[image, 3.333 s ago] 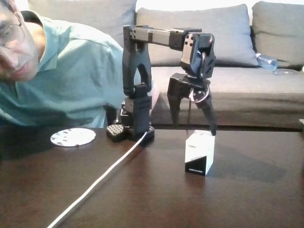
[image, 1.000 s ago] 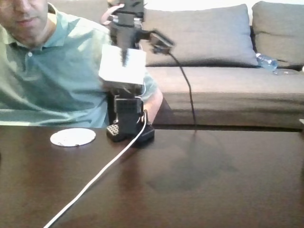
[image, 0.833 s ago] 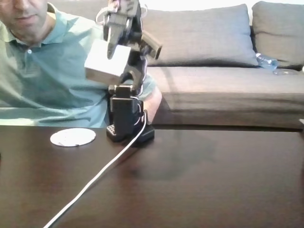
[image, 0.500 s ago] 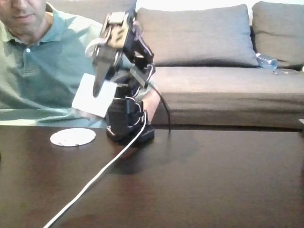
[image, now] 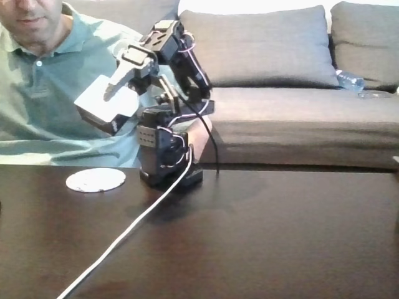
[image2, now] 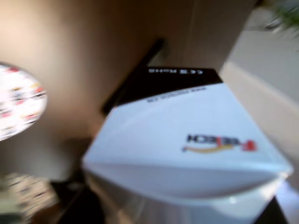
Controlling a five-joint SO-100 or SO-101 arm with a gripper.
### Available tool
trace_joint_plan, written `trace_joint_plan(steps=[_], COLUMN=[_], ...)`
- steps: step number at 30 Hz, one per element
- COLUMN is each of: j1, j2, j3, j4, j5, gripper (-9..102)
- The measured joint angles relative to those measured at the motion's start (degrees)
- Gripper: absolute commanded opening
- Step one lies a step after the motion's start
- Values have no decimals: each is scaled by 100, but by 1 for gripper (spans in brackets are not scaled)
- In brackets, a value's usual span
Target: Grasp a servo box and put it on the zirlivani.
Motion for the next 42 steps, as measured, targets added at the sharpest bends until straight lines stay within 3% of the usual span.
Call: trace_joint_plan(steps=[11, 18, 28, 42], j1=[2030, 2795, 2927, 1679], j2=[0, 53, 70, 97], j3=[1213, 1942, 3384, 3428], j4=[-334, -527, -1644, -1679], j5=[-325, -316, -272, 571], gripper=[8, 11, 10, 11])
